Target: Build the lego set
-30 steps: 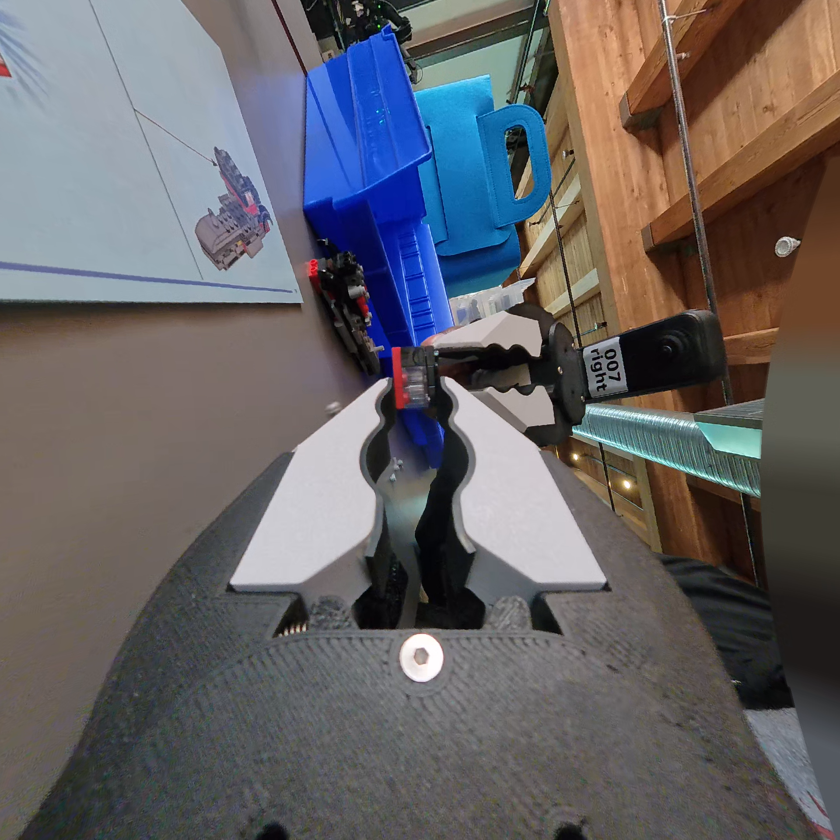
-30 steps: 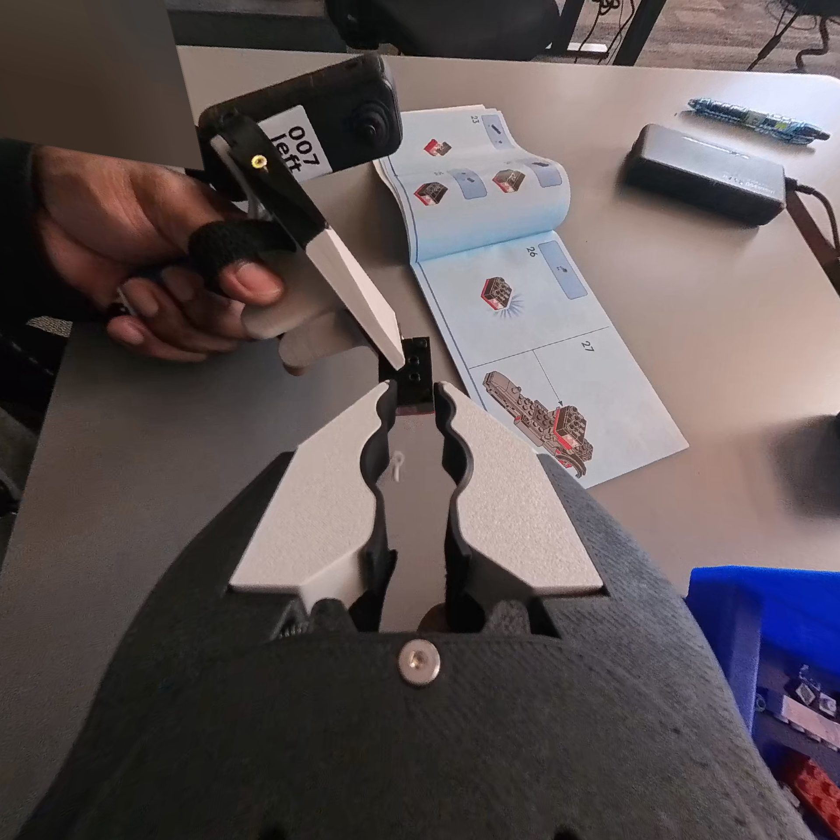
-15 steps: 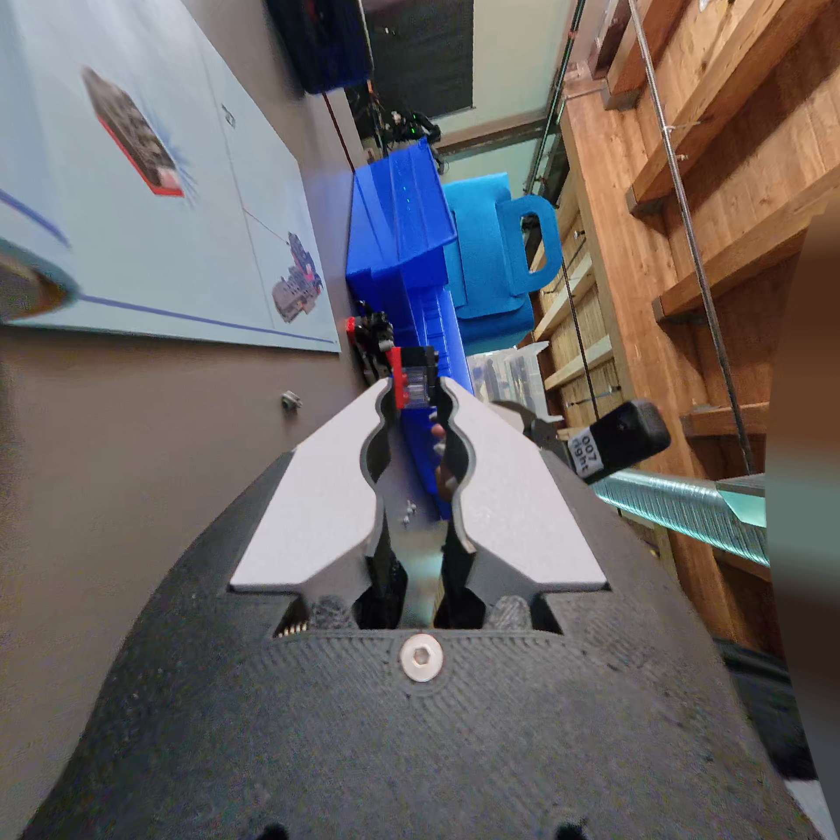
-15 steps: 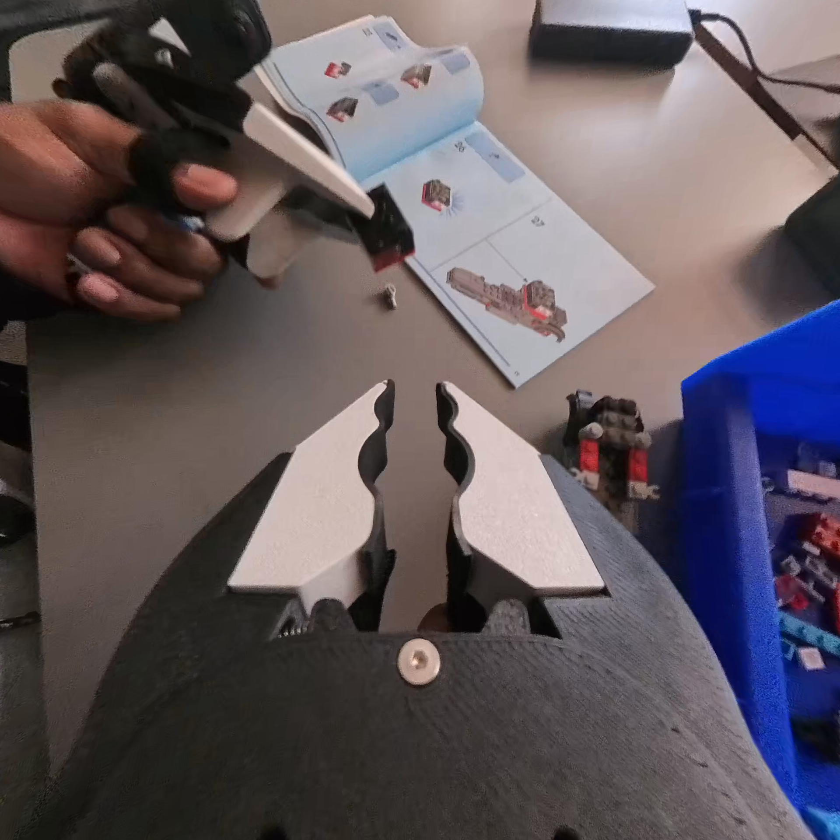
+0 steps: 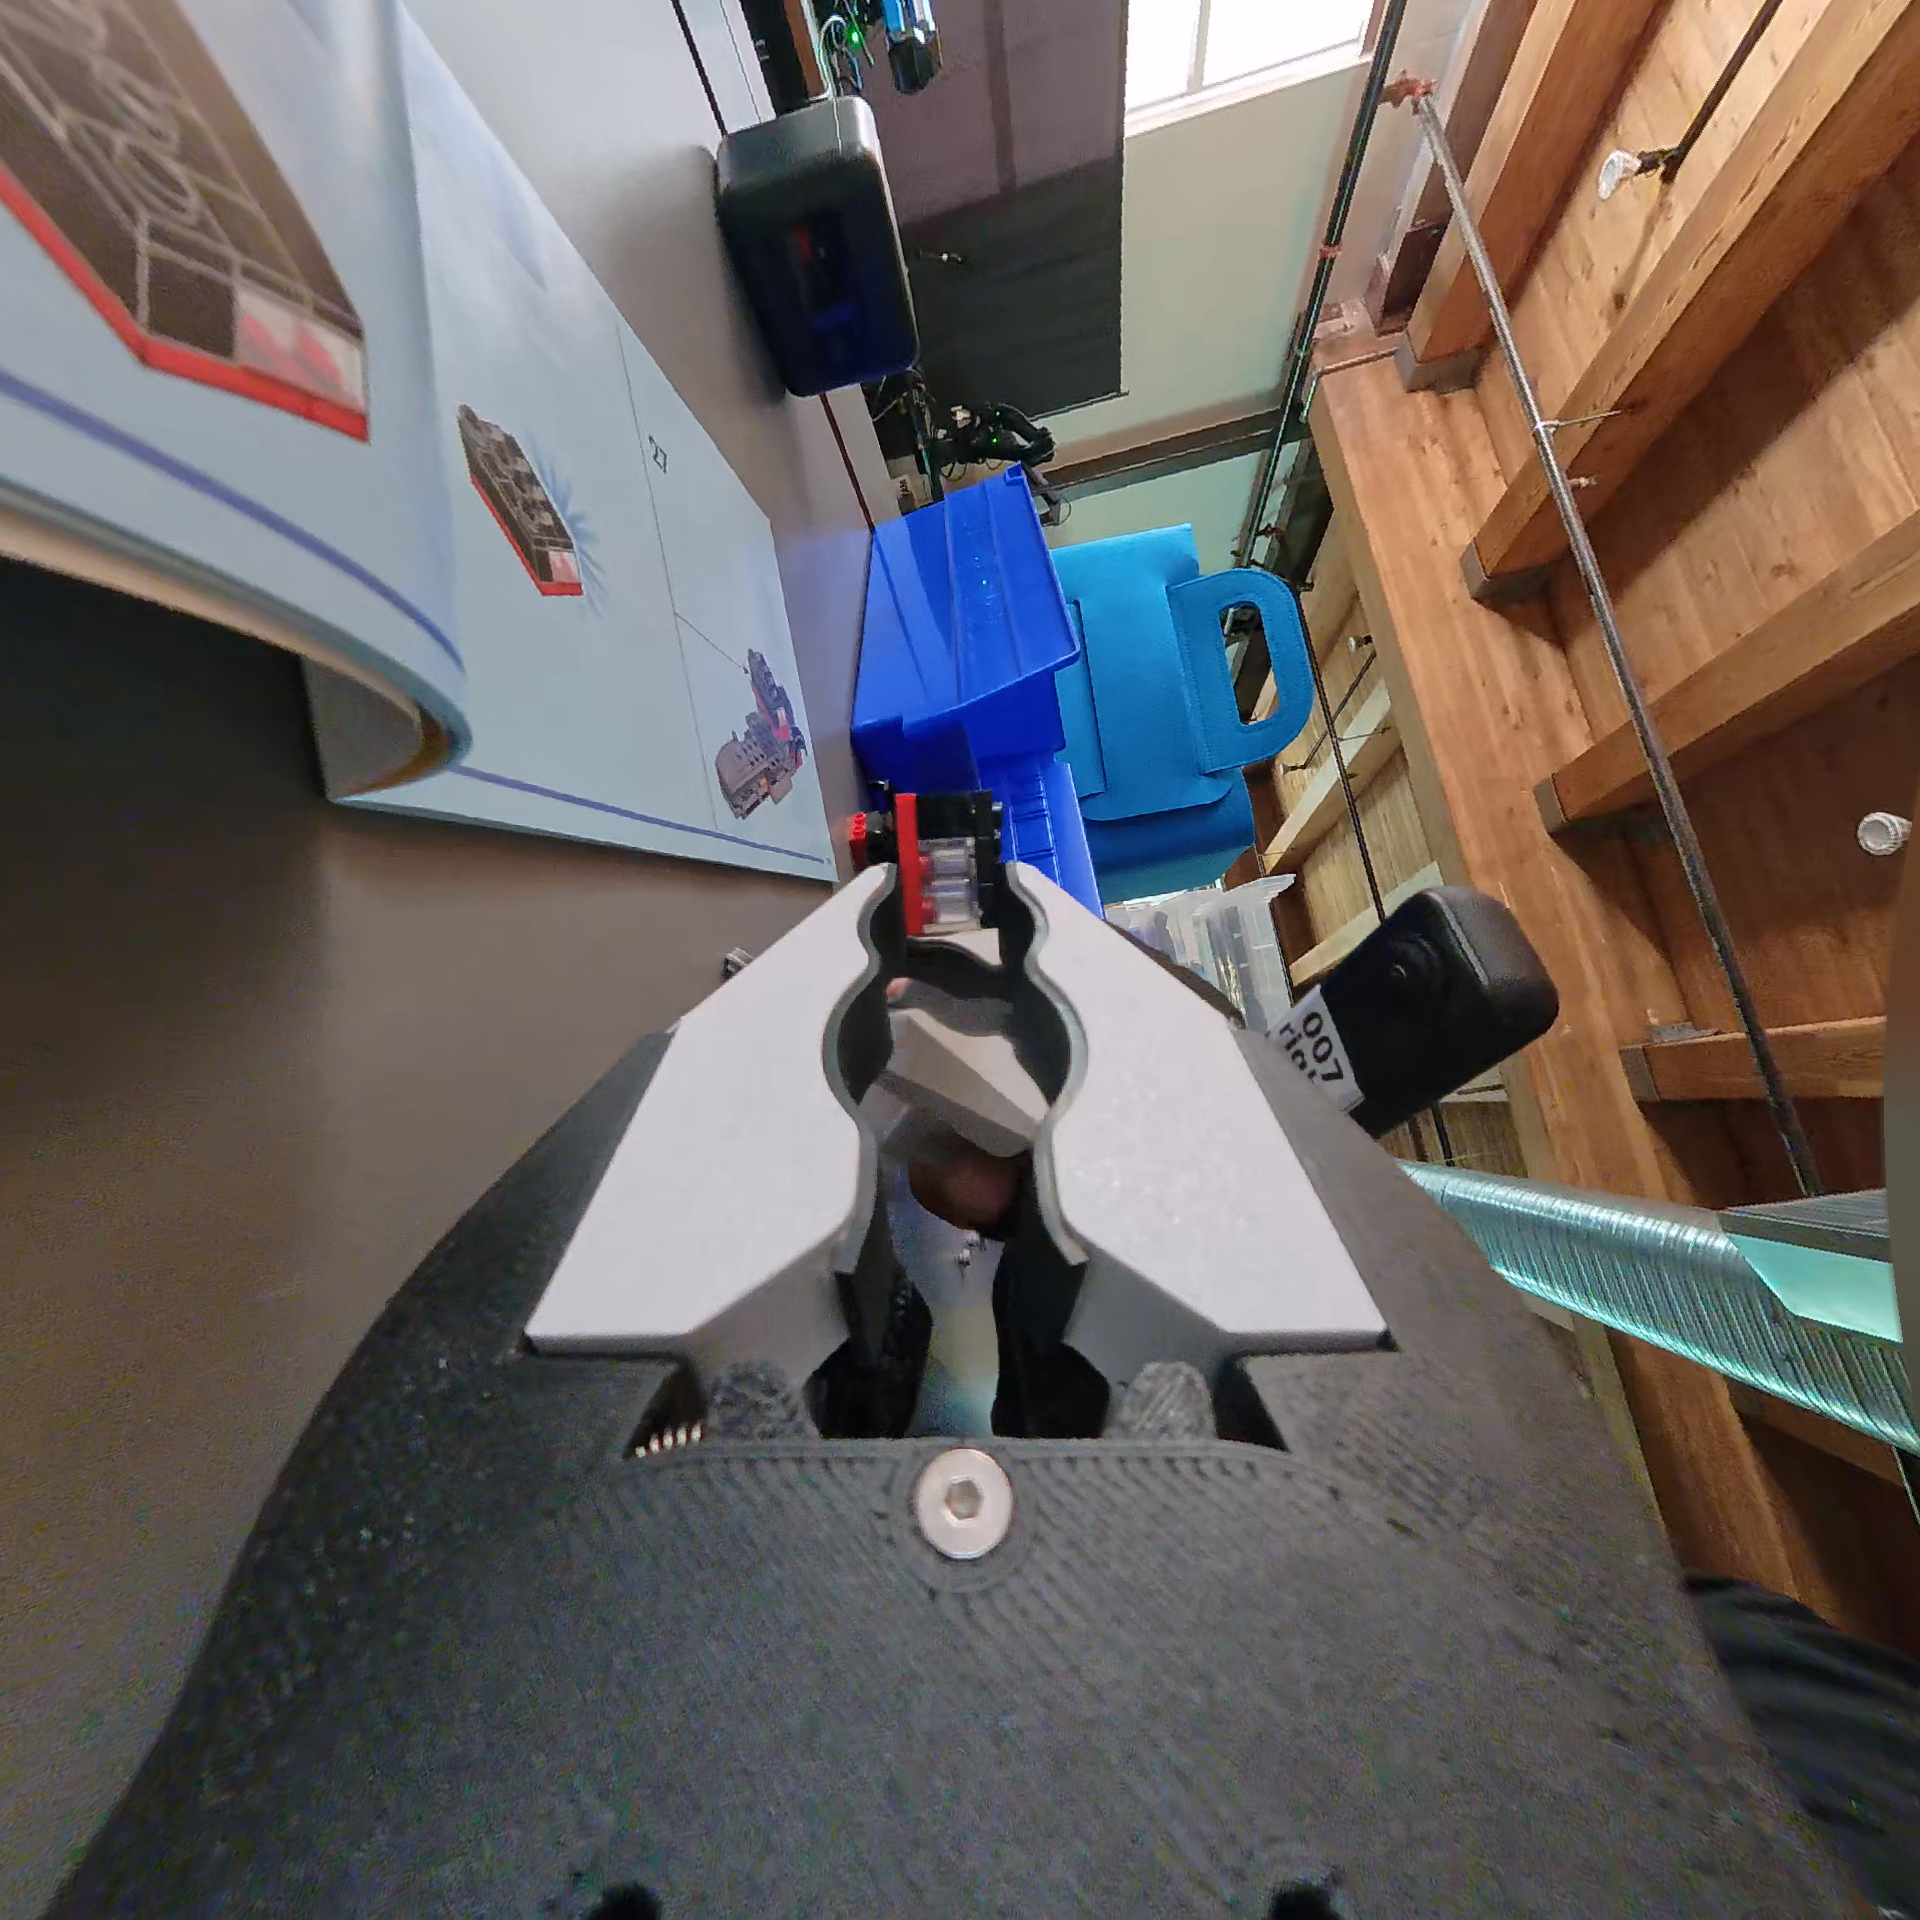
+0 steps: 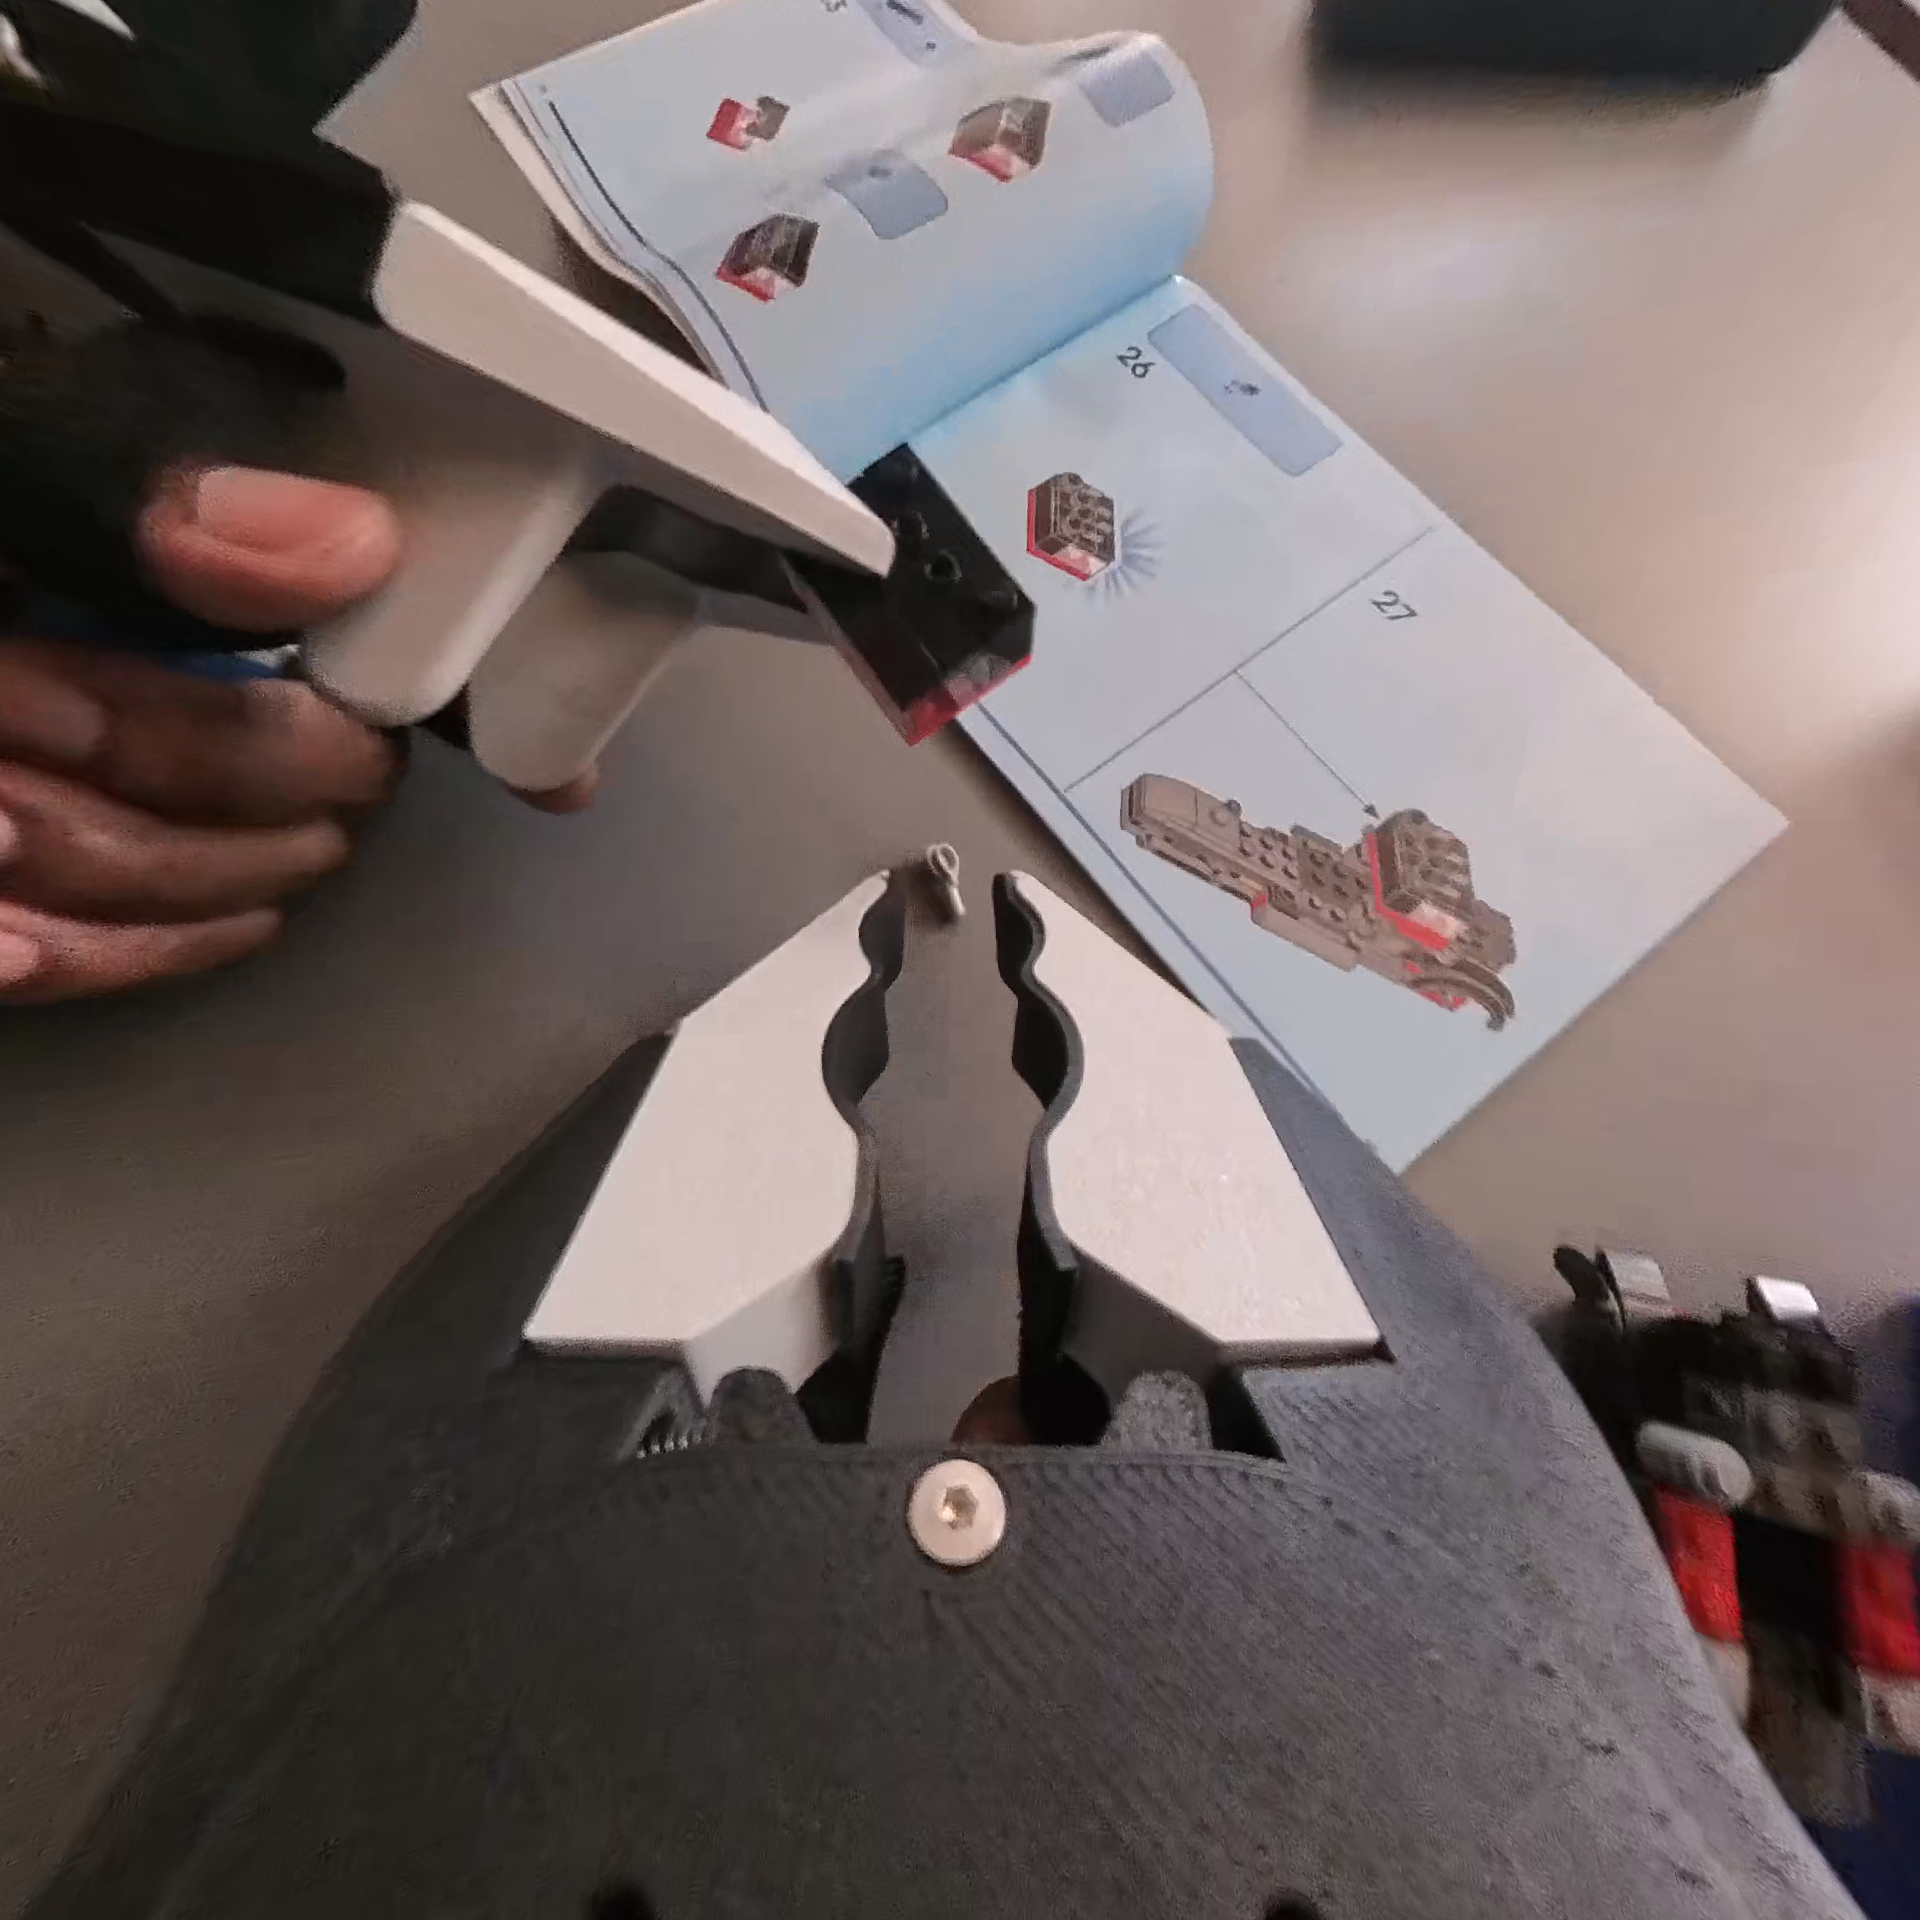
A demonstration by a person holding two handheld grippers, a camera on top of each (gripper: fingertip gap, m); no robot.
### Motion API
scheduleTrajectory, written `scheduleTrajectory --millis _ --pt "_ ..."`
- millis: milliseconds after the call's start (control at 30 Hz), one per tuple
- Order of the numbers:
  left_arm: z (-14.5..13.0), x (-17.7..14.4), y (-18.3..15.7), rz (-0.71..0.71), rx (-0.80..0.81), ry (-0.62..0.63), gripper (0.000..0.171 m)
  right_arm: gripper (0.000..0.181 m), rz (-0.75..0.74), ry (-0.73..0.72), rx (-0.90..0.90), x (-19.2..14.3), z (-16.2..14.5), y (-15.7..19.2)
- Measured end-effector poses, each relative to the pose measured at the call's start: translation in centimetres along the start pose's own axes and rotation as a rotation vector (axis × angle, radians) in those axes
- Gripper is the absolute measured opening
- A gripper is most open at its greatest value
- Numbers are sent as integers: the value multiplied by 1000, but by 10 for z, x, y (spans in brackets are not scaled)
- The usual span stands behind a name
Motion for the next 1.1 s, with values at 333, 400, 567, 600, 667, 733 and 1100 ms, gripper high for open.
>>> scheduleTrajectory --millis 333,400,567,600,667,733,1100 --pt "0 1 0 -10 -1 9 17 7 73 23 -11 4 -2 3" --pt "0 2 0 -9 3 11 17 7 98 -16 34 -4 -1 -1" --pt "0 3 0 -11 5 16 17 11 79 -77 118 -19 -3 -20" --pt "0 3 0 -11 4 15 17 12 64 -73 121 -20 -5 -23" --pt "0 2 0 -12 3 14 17 13 43 -70 124 -22 -6 -27" --pt "0 2 1 -11 2 13 17 13 14 -71 128 -25 -5 -29" --pt "1 1 1 -11 -5 2 17 13 -34 -14 45 -14 -5 -21"
Point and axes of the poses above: each gripper's, where its closed fingertips meet, x out along the fingers, z out of its top, y = z × x across the jaws, the point moved 10 cm from there along -x, back along the fingers, and after that the axes turned 9 degrees about x, right-handed, at the moved point
